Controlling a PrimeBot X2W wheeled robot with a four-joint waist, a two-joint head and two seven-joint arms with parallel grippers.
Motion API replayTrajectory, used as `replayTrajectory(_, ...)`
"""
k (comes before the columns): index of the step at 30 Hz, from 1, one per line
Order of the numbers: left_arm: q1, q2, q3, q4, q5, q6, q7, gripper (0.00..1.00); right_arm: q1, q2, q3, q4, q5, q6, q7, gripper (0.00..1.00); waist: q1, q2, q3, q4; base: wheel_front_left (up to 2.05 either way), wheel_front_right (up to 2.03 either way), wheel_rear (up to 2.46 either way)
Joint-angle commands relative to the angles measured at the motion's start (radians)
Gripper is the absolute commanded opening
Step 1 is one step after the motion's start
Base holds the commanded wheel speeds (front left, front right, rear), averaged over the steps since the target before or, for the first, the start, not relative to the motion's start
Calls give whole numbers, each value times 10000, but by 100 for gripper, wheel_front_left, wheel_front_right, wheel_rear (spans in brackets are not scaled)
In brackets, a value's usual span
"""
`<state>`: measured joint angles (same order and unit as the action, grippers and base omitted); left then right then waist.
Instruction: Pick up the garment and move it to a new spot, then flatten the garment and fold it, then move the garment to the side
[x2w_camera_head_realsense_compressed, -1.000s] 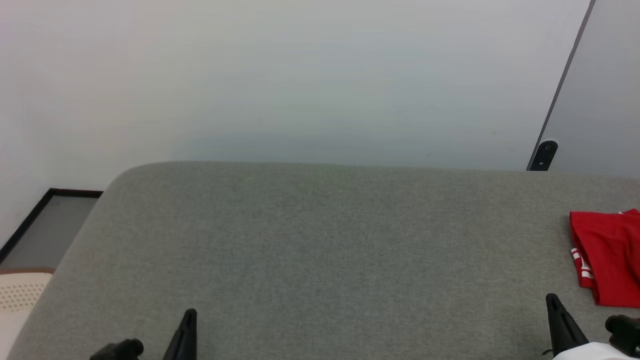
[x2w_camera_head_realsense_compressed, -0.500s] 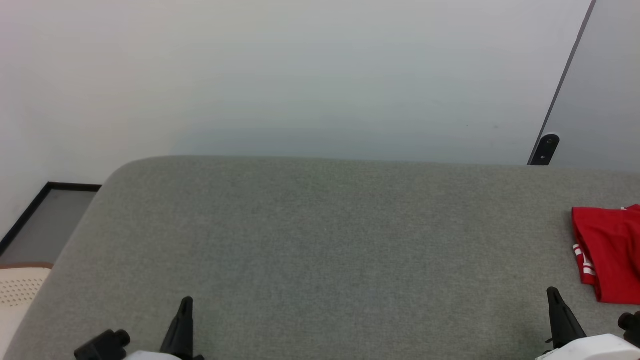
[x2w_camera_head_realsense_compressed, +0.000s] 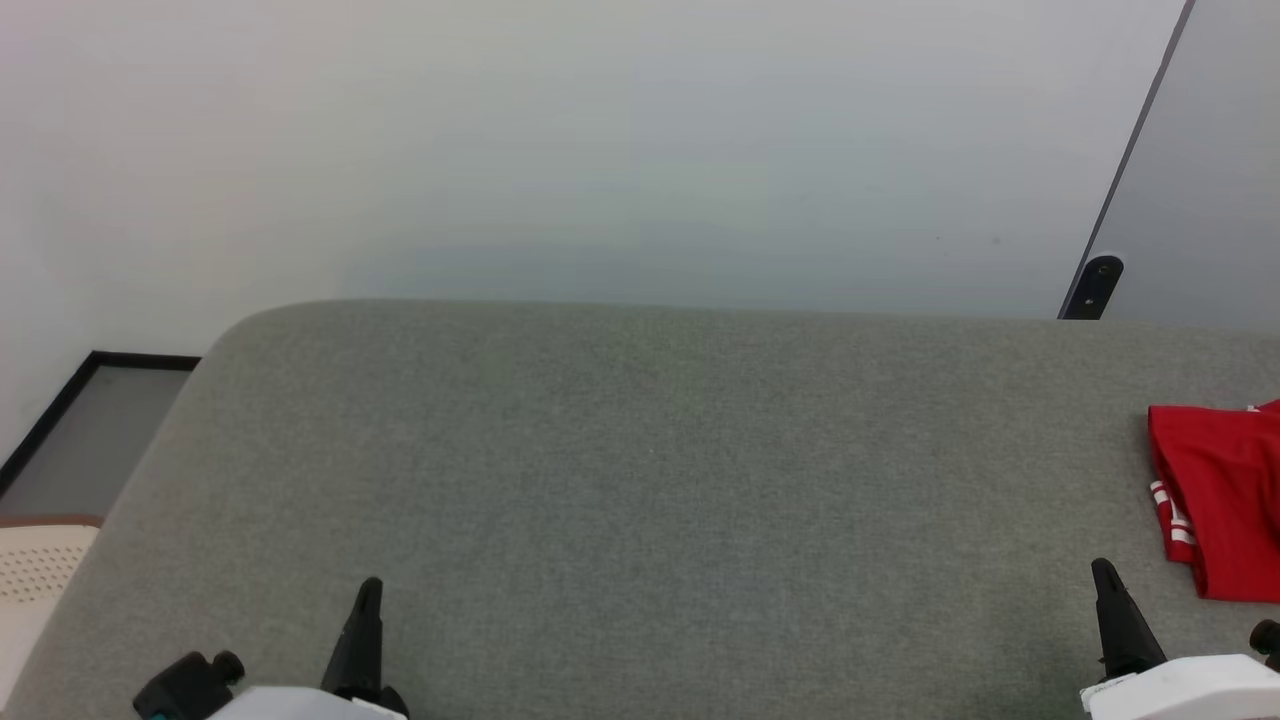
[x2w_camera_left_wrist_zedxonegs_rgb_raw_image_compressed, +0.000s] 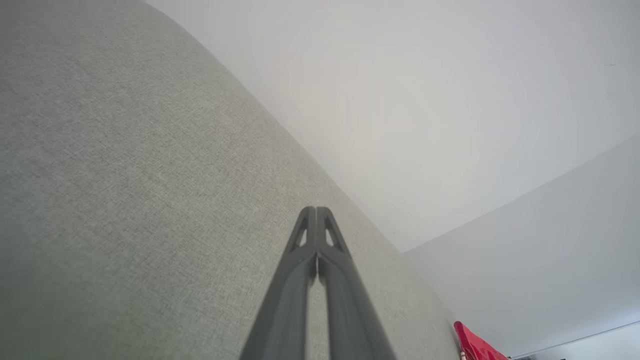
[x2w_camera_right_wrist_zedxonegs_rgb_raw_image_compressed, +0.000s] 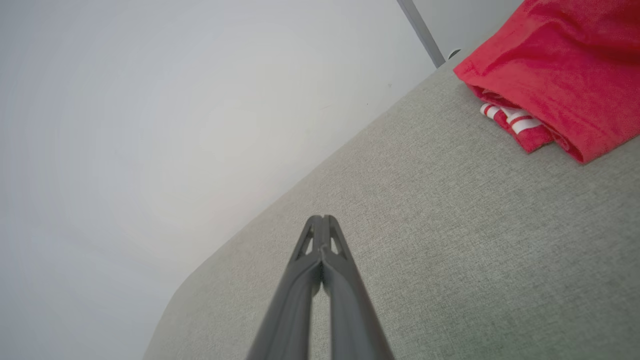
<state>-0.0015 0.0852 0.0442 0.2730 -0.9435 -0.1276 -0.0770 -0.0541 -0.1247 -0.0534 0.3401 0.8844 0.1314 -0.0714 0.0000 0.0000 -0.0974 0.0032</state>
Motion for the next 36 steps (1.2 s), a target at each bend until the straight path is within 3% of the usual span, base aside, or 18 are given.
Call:
replayTrajectory(1, -298, 13, 69, -149, -292, -20, 79, 0, -314, 3, -70, -175, 367, -5, 63, 0, 0, 0, 20, -1, 0, 0, 0)
replayTrajectory(36, -725, -178, 408, -226, -3589, -35, 1034, 0, -479, 394, -359, -600, 3934, -9, 993, 0, 0, 0, 442, -14, 0, 0, 0)
